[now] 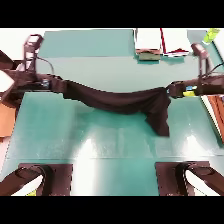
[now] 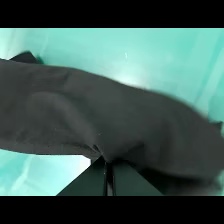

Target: Fold the shirts.

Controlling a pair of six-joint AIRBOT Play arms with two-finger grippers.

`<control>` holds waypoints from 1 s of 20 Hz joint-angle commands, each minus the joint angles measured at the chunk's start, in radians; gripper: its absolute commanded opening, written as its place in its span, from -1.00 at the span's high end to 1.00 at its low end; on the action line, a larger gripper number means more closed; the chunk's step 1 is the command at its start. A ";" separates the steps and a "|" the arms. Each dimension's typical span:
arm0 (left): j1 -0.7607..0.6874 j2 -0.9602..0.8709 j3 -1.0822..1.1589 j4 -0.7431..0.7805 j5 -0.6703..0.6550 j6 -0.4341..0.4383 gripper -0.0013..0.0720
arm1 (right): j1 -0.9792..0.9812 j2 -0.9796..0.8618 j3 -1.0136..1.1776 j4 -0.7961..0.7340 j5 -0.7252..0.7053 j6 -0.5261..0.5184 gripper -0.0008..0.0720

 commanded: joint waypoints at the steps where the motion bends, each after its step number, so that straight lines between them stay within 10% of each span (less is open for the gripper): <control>1: 0.000 -0.145 -0.023 0.001 0.255 0.050 0.89 | 0.042 -0.070 -0.062 -0.003 -0.155 0.002 0.92; 9: 0.001 -0.296 0.106 0.006 0.343 0.051 0.88 | 0.027 -0.237 0.060 -0.001 -0.218 0.002 0.91; 10: 0.001 -0.293 0.106 0.010 0.336 0.050 0.35 | 0.026 -0.243 0.060 0.000 -0.220 0.001 0.89; 11: 0.007 -0.290 0.110 0.016 0.314 0.048 -0.35 | 0.025 -0.243 0.060 -0.001 -0.227 0.001 0.51; 13: 0.033 -0.290 0.135 0.018 0.196 0.040 -0.41 | 0.011 -0.224 0.060 0.002 -0.256 0.002 -0.43; 20: 0.062 -0.314 0.022 -0.160 0.066 -0.009 -0.41 | -0.125 -0.154 0.059 -0.001 -0.126 0.001 -0.42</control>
